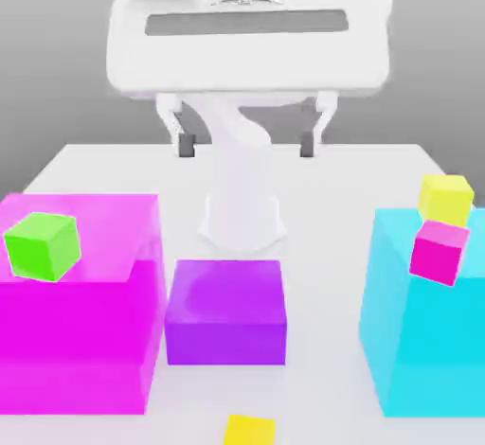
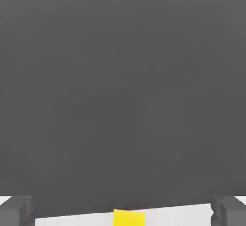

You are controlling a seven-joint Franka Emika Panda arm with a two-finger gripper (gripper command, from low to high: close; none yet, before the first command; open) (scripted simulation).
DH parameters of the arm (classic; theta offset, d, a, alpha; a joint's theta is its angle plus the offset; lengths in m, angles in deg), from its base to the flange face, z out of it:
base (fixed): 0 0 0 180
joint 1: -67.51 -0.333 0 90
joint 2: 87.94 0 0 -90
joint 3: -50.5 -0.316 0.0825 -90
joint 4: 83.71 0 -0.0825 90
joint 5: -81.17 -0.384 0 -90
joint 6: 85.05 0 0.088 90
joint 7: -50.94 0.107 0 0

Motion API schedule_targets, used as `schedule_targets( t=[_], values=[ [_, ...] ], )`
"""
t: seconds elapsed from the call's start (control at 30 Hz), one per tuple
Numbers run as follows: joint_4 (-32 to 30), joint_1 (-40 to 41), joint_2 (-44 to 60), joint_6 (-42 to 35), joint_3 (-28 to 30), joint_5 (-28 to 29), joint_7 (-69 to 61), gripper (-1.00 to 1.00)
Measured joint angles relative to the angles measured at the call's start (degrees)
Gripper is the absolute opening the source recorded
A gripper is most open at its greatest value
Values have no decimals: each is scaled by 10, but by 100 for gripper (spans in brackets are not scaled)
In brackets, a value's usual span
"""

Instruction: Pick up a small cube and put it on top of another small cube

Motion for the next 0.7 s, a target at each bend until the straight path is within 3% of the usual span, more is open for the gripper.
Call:
schedule_targets(
  t=[0.4,0.57,0.6,0.7],
  values=[
    [-5,-5,249,77,2,6,40,0],
    [10,-8,353,146,6,8,46,0],
    [12,-9,367,158,6,8,46,-100],
    [12,-9,367,158,6,8,46,-100]
  ],
)
